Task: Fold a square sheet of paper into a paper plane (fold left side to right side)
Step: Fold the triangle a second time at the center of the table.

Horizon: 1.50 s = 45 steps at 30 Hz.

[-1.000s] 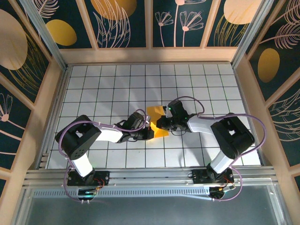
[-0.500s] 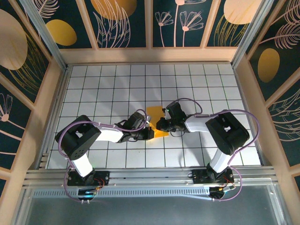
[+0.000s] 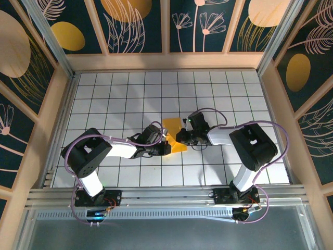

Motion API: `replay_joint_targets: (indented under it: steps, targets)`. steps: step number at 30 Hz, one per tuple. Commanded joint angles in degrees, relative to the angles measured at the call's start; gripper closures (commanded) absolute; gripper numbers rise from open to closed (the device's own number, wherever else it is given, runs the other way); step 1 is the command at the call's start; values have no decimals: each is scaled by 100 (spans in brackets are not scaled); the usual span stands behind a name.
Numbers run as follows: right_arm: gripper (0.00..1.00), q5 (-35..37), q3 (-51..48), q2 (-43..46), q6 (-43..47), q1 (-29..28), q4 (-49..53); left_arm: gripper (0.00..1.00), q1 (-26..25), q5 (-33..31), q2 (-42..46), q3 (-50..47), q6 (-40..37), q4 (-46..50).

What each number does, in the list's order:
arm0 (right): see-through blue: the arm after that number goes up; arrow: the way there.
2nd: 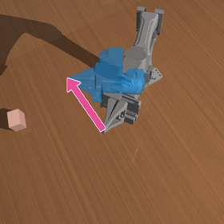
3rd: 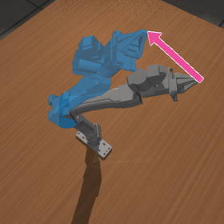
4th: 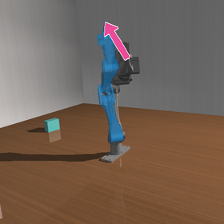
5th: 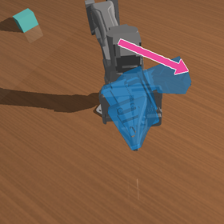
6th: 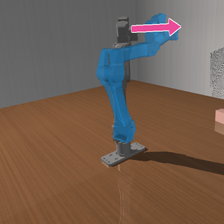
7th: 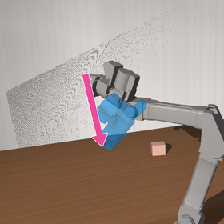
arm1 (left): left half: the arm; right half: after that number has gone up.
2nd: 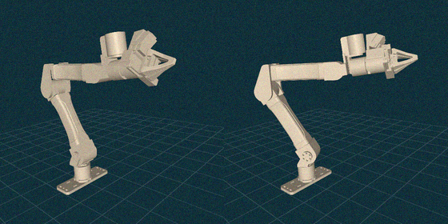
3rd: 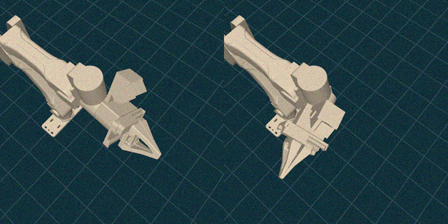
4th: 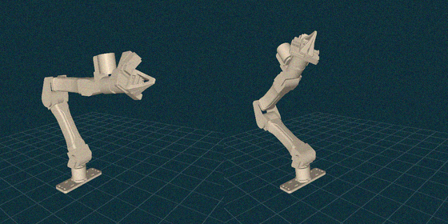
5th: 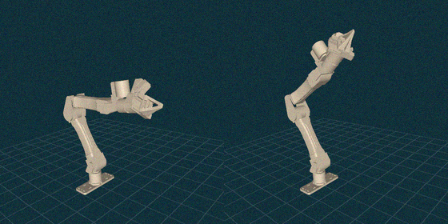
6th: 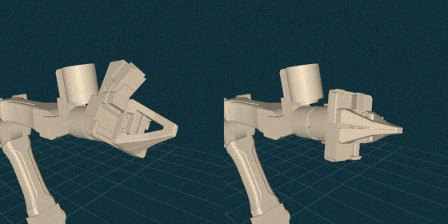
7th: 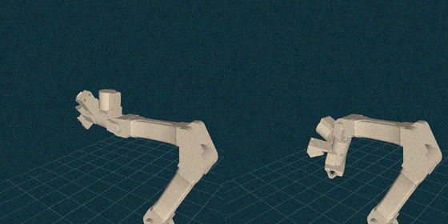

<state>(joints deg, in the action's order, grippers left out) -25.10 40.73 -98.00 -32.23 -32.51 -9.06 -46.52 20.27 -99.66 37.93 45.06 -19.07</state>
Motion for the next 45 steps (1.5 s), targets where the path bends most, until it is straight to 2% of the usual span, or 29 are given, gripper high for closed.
replay_joint_targets:
  steps: [1,15,23,28,35,42,45]
  targets:
    - [100,349,13,-167,215,333,78,100,-32,-357,-187,-143,-110,562]
    - [100,121,336,-493,471,1003,65,100,-31,-358,-139,-163,-109,528]
    - [100,-6,528,-602,553,1180,119,100,-36,-349,-116,-155,-100,484]
    - [100,-174,525,-586,494,1154,131,100,-30,-73,104,-269,78,23]
    - [100,-197,300,-426,392,926,148,100,191,100,718,-35,135,34]
    - [100,-97,124,-256,79,550,53,100,240,404,258,573,-62,107]
    - [100,-61,115,-262,26,462,53,100,240,330,-83,761,-175,196]
